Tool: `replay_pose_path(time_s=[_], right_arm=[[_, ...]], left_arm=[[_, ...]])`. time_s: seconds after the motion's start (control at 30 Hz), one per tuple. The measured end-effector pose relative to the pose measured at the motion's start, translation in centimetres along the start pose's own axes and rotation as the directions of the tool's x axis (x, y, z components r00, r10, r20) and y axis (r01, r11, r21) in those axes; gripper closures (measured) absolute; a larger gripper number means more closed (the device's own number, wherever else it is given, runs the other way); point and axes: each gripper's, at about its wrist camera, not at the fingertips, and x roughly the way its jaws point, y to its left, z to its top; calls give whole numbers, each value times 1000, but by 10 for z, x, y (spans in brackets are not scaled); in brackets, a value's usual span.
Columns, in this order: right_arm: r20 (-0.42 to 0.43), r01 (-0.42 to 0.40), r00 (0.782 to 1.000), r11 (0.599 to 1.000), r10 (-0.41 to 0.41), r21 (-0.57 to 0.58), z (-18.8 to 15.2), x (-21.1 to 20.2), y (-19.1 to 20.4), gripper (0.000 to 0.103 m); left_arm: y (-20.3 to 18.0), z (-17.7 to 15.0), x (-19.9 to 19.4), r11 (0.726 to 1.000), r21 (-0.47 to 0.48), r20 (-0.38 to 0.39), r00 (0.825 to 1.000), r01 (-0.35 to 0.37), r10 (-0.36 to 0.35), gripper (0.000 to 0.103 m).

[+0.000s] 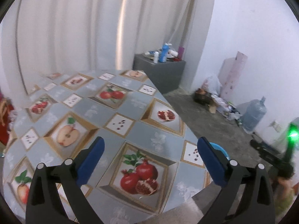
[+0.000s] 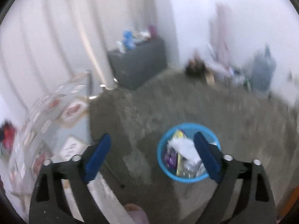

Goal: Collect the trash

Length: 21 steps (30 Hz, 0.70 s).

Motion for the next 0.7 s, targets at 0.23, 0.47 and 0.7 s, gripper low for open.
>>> replay_pose_path(time_s=[0.23, 0.47, 0.7], right_arm=[[-16, -114, 993, 981, 113, -160, -12, -34, 77, 8], [-26, -33, 999, 977, 28, -210, -24, -47, 124, 8], [-139, 40, 987, 966, -78, -257, -44, -35, 129, 8]], left_arm=[[0, -28, -22, 974, 29, 16, 975, -224, 224, 6], [13, -55, -32, 946, -16, -77, 944, -323, 321, 6], [16, -68, -25, 939, -7, -158, 927, -344, 339, 6]])
